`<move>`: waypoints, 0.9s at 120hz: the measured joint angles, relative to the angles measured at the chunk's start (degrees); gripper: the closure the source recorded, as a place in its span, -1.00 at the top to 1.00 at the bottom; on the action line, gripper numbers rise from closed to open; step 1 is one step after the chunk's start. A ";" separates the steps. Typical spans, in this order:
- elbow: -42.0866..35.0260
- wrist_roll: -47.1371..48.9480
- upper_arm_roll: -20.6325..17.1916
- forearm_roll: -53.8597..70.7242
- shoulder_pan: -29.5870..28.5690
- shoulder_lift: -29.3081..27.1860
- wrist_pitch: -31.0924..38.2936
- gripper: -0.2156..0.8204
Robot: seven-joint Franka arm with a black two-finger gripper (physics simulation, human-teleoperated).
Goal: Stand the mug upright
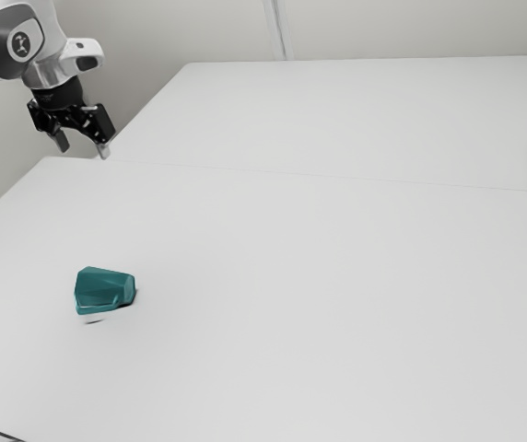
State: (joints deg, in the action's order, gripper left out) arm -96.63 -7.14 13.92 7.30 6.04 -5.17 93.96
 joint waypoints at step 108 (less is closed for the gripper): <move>-15.45 -7.61 0.69 -26.81 -28.96 3.65 0.43 0.58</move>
State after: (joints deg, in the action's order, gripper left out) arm -112.08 -14.76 14.61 -19.51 -22.91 -1.53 94.39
